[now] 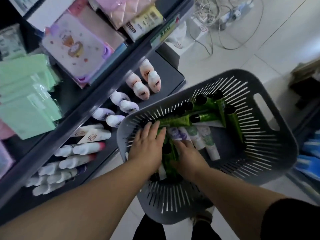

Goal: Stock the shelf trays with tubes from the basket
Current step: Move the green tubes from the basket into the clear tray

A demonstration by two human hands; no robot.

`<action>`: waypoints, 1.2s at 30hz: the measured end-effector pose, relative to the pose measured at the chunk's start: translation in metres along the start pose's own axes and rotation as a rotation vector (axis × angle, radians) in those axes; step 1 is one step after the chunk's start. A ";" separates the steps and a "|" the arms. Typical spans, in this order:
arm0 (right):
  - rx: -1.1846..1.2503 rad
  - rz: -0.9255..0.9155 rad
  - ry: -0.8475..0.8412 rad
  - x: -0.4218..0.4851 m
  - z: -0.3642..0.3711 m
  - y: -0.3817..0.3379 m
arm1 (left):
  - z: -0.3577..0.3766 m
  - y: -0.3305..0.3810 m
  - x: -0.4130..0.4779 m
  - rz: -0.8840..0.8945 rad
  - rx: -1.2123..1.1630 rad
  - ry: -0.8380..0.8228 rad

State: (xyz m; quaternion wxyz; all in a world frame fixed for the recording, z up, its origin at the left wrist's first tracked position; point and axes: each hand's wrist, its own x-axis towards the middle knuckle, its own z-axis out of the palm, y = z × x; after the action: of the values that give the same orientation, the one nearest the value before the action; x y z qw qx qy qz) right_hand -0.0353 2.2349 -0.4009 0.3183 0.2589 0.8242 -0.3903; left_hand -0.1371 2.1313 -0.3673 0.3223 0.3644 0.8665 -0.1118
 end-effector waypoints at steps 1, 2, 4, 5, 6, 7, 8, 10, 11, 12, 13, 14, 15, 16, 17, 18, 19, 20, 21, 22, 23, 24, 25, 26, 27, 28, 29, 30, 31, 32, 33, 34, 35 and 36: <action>-0.021 -0.024 0.005 0.005 0.003 0.000 | 0.001 -0.001 0.005 0.001 0.040 -0.008; -0.045 -0.043 0.013 0.010 0.006 0.000 | 0.001 -0.003 0.009 0.002 0.079 -0.013; -0.092 -0.064 0.022 0.018 0.009 0.000 | 0.001 -0.006 0.015 0.011 0.145 -0.028; -0.104 -0.067 0.026 0.021 0.010 -0.001 | 0.001 -0.008 0.017 0.016 0.174 -0.038; -0.111 -0.062 0.028 0.023 0.011 -0.001 | 0.001 -0.008 0.018 0.020 0.200 -0.045; -0.115 -0.050 0.026 0.024 0.012 -0.001 | 0.001 -0.009 0.019 0.024 0.228 -0.048; -0.112 -0.033 0.021 0.025 0.012 -0.002 | 0.002 -0.008 0.019 0.029 0.260 -0.047; -0.074 -0.006 0.005 0.027 0.010 -0.002 | 0.004 -0.008 0.020 0.053 0.330 -0.034; -0.046 0.003 -0.002 0.027 0.008 -0.001 | 0.005 -0.007 0.021 0.072 0.360 -0.028; -0.013 0.013 -0.003 0.029 0.004 0.001 | 0.006 -0.006 0.022 0.094 0.383 -0.030; 0.029 0.027 0.001 0.029 0.000 0.003 | 0.008 -0.004 0.023 0.116 0.399 -0.043; 0.080 0.043 0.009 0.029 -0.004 0.005 | 0.010 -0.002 0.024 0.136 0.408 -0.062; 0.136 0.057 0.019 0.028 -0.009 0.007 | 0.012 0.000 0.025 0.151 0.414 -0.086; 0.194 0.066 0.034 0.027 -0.012 0.008 | 0.013 0.002 0.026 0.160 0.416 -0.105; 0.248 0.073 0.052 0.026 -0.015 0.010 | 0.015 0.004 0.027 0.163 0.418 -0.119; 0.289 0.079 0.076 0.025 -0.017 0.012 | 0.017 0.006 0.027 0.161 0.417 -0.125; 0.317 0.087 0.099 0.024 -0.019 0.013 | 0.017 0.007 0.027 0.155 0.414 -0.125; 0.338 0.095 0.122 0.023 -0.021 0.014 | 0.016 0.008 0.027 0.150 0.409 -0.123; 0.358 0.104 0.142 0.021 -0.023 0.016 | 0.016 0.009 0.026 0.143 0.403 -0.124; 0.376 0.113 0.161 0.019 -0.026 0.018 | 0.015 0.009 0.024 0.132 0.394 -0.131; 0.390 0.120 0.183 0.016 -0.029 0.019 | 0.012 0.010 0.021 0.119 0.382 -0.134; 0.400 0.125 0.206 0.012 -0.034 0.020 | 0.009 0.009 0.017 0.102 0.369 -0.128; 0.411 0.131 0.228 0.008 -0.040 0.020 | 0.006 0.009 0.013 0.084 0.351 -0.118; 0.424 0.137 0.249 0.002 -0.046 0.021 | 0.001 0.009 0.007 0.064 0.326 -0.106; 0.442 0.148 0.271 -0.003 -0.052 0.022 | -0.005 0.009 0.002 0.043 0.294 -0.094; 0.466 0.162 0.298 -0.009 -0.059 0.022 | -0.011 0.010 -0.005 0.023 0.258 -0.081; 0.501 0.173 0.330 -0.015 -0.067 0.021 | -0.019 0.012 -0.011 0.003 0.217 -0.067; 0.541 0.182 0.363 -0.021 -0.076 0.020 | -0.028 0.014 -0.018 -0.015 0.166 -0.054; 0.575 0.189 0.395 -0.029 -0.086 0.017 | -0.038 0.017 -0.026 -0.037 0.102 -0.037; 0.601 0.196 0.423 -0.037 -0.096 0.014 | -0.047 0.020 -0.034 -0.062 0.029 -0.016; 0.633 0.199 0.445 -0.045 -0.108 0.009 | -0.057 0.023 -0.042 -0.086 -0.052 0.013; 0.681 0.199 0.462 -0.055 -0.119 0.003 | -0.068 0.026 -0.050 -0.105 -0.138 0.047; 0.740 0.195 0.475 -0.064 -0.130 -0.004 | -0.079 0.028 -0.058 -0.121 -0.220 0.082; 0.794 0.187 0.491 -0.074 -0.141 -0.010 | -0.091 0.031 -0.066 -0.136 -0.293 0.118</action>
State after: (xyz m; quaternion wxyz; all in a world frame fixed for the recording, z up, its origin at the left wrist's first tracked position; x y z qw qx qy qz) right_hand -0.0391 2.3303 -0.2728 0.0242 0.5184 0.6353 -0.5719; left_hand -0.1242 2.1551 -0.2542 0.3121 0.2601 0.9136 0.0157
